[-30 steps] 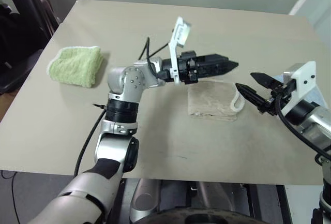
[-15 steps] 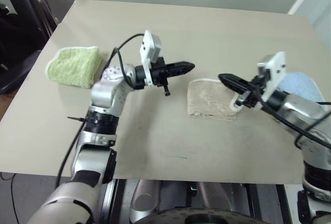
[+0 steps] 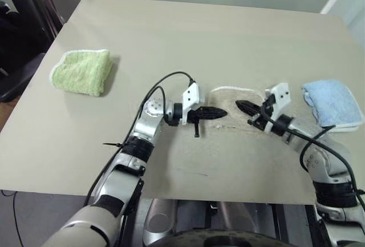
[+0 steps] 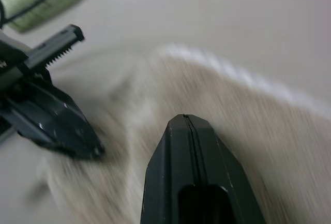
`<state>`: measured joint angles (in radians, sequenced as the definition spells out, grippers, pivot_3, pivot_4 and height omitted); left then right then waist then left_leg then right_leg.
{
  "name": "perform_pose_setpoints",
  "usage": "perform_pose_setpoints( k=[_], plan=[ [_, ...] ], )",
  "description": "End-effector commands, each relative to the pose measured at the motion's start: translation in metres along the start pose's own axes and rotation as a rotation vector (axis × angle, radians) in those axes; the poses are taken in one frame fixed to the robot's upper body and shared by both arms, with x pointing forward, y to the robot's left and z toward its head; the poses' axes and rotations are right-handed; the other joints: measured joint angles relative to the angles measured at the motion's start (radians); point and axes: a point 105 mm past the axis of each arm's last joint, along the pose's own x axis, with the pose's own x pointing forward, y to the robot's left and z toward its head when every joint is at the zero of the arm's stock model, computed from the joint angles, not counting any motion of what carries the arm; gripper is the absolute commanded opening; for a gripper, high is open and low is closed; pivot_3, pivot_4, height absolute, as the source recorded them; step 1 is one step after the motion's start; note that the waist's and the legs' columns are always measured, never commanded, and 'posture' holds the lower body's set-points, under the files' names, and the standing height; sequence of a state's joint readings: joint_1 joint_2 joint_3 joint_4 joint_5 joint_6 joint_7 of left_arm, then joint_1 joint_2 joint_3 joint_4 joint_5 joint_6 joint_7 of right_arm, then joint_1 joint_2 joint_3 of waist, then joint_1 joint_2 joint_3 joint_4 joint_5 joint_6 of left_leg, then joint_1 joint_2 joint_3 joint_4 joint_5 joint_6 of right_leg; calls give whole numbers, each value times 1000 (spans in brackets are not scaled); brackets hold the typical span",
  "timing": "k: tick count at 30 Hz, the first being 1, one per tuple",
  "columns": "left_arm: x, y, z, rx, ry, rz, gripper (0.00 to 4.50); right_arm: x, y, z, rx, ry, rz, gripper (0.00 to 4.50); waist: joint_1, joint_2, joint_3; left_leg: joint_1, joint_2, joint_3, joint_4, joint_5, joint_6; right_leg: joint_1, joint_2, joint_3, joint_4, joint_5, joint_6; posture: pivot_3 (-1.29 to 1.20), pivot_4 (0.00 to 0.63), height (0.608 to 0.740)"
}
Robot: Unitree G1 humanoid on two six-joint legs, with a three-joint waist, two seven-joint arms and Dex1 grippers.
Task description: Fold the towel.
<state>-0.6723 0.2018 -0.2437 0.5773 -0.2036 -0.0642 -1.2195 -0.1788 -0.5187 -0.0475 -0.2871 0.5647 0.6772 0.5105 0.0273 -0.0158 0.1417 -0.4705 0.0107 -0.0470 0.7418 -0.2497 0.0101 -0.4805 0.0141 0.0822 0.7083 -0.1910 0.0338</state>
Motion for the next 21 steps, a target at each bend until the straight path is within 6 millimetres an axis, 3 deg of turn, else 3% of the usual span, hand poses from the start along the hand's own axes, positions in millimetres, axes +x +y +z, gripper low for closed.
perform_pose_setpoints(
  k=[1,4,7,12,15,17,21],
  plan=[
    [-1,-7,-17,-4,52,-22,34,-11,-6,-9,39,-33,-46,0,0,0,0,1,0,0,0,0,0,1,0,0,0,0,0,0,150,697],
    [-1,-7,-28,-48,70,-8,34,-9,-7,-27,95,-22,-62,0,-2,1,-1,2,0,0,1,0,0,2,0,0,0,-2,-1,0,150,697],
    [3,-5,-29,-54,64,2,34,-2,-6,-29,93,-31,-65,0,-6,5,-3,9,0,0,2,0,2,10,0,0,-3,-6,3,0,150,697],
    [10,1,-13,-53,-11,15,34,2,-17,-13,65,-83,-92,0,-10,8,-4,15,0,-1,2,-3,5,19,0,0,-10,-5,4,0,150,697],
    [4,1,2,-76,-75,-18,34,-7,-10,3,55,-105,-27,0,-9,8,-4,13,0,0,2,-3,6,18,0,0,-12,-4,5,0,150,697],
    [-5,0,14,-93,-95,-54,0,-15,-4,9,85,-84,25,370,-10,9,-4,7,0,1,2,-3,6,12,0,1,-12,0,-2,0,150,697],
    [-27,-1,41,-138,-135,-109,945,-29,11,34,74,-107,129,1572,-11,9,-4,-1,1,2,2,-3,5,5,0,0,-12,2,-4,0,150,697]
  ],
)
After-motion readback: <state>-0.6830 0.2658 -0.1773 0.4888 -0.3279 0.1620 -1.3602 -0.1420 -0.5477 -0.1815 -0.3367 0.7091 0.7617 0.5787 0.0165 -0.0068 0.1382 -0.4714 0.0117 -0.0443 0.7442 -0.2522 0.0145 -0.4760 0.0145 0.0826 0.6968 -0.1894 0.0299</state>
